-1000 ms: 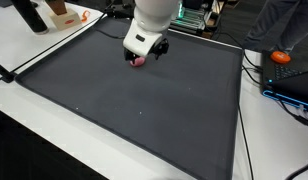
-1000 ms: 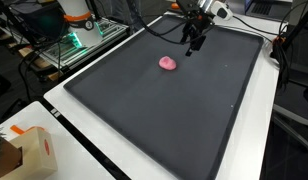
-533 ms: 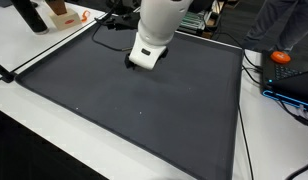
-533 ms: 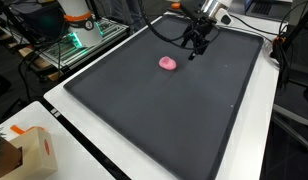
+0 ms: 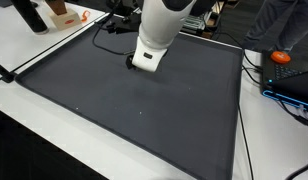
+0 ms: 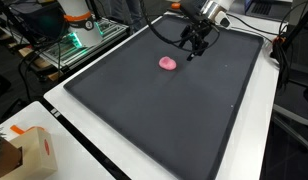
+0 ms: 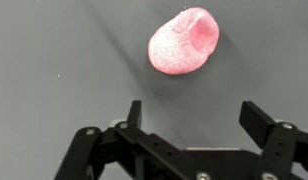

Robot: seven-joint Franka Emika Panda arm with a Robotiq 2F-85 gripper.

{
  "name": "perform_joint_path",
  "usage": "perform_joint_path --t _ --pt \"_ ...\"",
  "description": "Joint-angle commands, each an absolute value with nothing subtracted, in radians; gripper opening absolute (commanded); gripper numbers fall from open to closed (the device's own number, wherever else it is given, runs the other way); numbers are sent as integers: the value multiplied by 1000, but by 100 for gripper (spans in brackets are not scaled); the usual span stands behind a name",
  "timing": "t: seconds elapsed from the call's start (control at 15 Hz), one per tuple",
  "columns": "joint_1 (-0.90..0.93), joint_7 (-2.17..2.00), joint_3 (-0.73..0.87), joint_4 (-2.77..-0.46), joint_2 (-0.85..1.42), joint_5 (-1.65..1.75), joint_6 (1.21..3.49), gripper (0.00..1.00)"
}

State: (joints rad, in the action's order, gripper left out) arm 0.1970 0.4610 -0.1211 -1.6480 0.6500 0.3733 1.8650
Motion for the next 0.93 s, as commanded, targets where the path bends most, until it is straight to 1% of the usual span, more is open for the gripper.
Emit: perform_joint_path --t 0.0,0.87 --pt "195 468 -132 -1630 664 385 1829 100" --pt "190 423 -135 -1622 672 363 1837 100"
